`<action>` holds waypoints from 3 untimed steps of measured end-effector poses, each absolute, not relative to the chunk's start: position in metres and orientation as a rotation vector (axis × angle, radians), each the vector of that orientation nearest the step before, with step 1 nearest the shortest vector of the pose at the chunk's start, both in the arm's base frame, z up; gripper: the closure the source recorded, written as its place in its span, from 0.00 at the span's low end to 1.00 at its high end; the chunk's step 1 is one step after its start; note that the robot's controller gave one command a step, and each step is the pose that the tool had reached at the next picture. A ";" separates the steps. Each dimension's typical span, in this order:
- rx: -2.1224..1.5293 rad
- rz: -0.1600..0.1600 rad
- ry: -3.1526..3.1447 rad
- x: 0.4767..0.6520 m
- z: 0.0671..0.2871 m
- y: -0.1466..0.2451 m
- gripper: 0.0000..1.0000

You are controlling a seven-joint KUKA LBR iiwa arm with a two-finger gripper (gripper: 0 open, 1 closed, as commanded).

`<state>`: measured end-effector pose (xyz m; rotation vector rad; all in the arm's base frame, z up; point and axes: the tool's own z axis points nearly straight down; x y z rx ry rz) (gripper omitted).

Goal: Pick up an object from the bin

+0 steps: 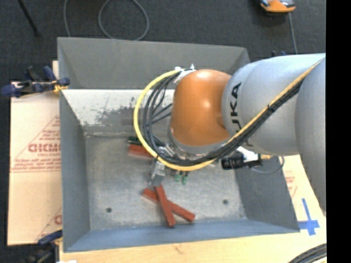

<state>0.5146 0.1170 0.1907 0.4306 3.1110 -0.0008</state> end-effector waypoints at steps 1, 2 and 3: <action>0.151 -0.003 3.140 0.502 0.199 0.114 1.00; 1.153 0.001 2.918 0.511 0.201 0.075 1.00; 1.149 0.000 2.919 0.511 0.201 0.075 0.00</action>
Offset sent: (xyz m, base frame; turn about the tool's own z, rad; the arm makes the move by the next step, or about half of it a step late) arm -0.0133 -0.0021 0.0076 -0.1800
